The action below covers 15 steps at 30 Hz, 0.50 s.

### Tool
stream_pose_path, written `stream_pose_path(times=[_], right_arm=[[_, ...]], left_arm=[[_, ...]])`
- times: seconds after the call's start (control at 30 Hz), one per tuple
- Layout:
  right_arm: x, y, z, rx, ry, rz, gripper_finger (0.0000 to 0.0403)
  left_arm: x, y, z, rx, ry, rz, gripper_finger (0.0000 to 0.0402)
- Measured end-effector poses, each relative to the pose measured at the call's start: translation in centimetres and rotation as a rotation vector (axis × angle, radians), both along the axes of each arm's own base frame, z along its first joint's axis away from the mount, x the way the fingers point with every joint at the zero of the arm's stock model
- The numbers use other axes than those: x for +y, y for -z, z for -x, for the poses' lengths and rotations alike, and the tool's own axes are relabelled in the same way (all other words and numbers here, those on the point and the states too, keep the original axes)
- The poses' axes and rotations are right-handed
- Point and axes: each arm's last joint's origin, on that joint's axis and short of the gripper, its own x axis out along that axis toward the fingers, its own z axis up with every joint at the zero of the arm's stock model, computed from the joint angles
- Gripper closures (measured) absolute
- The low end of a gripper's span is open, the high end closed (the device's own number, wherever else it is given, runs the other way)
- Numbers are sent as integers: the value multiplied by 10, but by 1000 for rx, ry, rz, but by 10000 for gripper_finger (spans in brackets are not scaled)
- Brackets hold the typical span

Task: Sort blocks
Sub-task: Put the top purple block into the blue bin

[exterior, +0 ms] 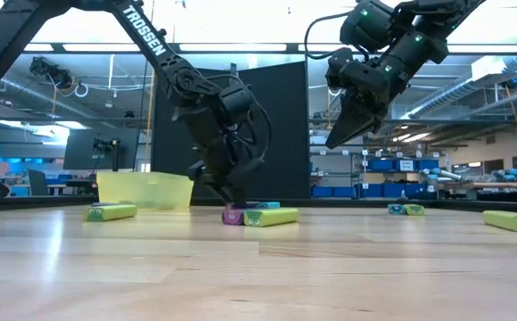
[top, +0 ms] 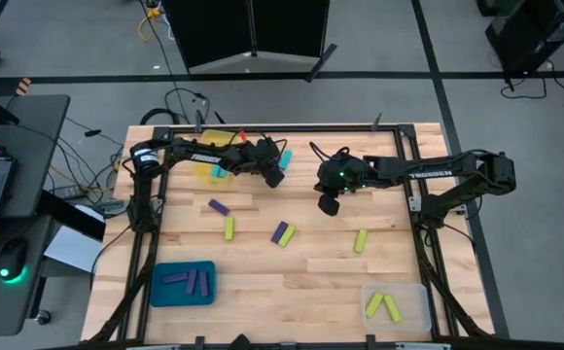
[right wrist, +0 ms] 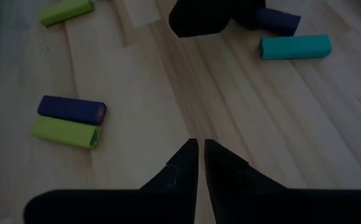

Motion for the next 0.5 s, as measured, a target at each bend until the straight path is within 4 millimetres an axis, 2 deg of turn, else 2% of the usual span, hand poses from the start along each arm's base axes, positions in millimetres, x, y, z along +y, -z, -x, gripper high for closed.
stream_pose_path(times=[0.1,0.23,0.33,0.5], right_arm=[[0,0,0,0,0,0,363],[0,0,0,1,-1,1,363],[0,0,0,1,-4,4,366],[0,0,0,2,-6,5,370]], left_arm=[[0,-7,4,13,1,-19,296],[-3,-32,7,-26,29,-60,296],[-11,-53,11,-38,67,-82,296],[-36,-95,22,-80,158,-103,296]])
